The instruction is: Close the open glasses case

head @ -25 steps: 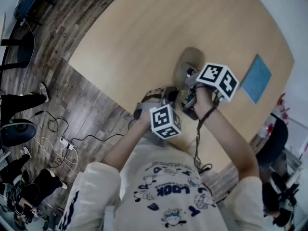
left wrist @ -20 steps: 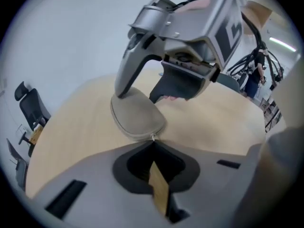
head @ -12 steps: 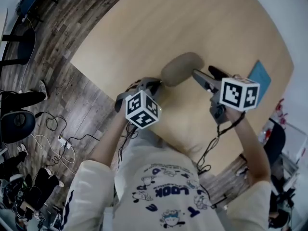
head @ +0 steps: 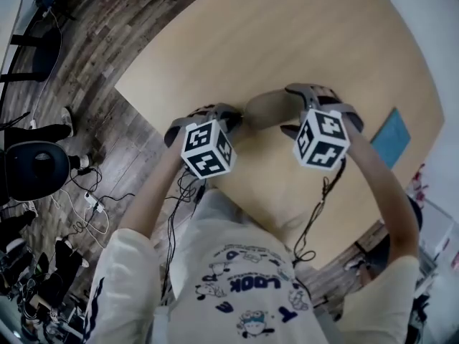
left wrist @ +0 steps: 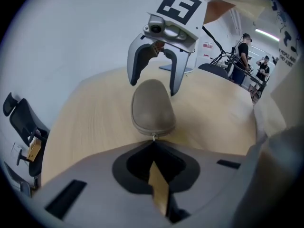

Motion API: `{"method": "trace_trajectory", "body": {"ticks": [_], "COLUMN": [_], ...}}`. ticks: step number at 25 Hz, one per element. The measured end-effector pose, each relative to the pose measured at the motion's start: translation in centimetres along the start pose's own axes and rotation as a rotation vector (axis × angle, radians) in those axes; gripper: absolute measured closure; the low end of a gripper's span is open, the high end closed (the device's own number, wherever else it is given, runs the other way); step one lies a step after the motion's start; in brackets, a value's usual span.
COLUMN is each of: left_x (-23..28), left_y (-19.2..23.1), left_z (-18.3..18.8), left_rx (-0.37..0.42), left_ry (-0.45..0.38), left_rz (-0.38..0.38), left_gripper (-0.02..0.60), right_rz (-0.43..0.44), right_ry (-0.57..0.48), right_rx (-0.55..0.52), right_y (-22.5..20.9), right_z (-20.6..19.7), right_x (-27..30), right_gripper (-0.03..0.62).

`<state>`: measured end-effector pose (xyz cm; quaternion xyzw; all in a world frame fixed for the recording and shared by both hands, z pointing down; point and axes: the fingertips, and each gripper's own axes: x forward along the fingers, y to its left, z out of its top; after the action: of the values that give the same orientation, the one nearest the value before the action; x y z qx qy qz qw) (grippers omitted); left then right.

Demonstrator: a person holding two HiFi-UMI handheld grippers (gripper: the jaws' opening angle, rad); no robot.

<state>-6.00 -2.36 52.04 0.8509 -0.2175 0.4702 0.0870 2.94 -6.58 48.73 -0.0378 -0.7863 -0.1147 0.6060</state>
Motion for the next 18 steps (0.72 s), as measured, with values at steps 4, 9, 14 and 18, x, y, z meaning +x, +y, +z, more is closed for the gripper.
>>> {"method": "trace_trajectory", "body": {"ticks": [4, 9, 14, 18], "left_x": [-0.4, 0.0, 0.9, 1.5], "left_y": [-1.1, -1.8, -3.9, -5.3], "left_z": [0.1, -0.3, 0.6, 1.5], "left_rx": [0.051, 0.041, 0.019, -0.038], "left_ry": [-0.013, -0.020, -0.023, -0.033], "left_rz": [-0.039, -0.048, -0.071, -0.062], "left_gripper": [0.580, 0.580, 0.580, 0.580], "right_rz": [0.032, 0.021, -0.003, -0.020], "right_ry": [0.073, 0.069, 0.064, 0.057], "right_rx": [-0.026, -0.041, -0.054, -0.048], "right_y": [0.5, 0.5, 0.3, 0.7], "right_z": [0.3, 0.5, -0.4, -1.2], "right_x": [1.5, 2.4, 2.7, 2.7], "right_gripper": [0.238, 0.240, 0.240, 0.240]}}
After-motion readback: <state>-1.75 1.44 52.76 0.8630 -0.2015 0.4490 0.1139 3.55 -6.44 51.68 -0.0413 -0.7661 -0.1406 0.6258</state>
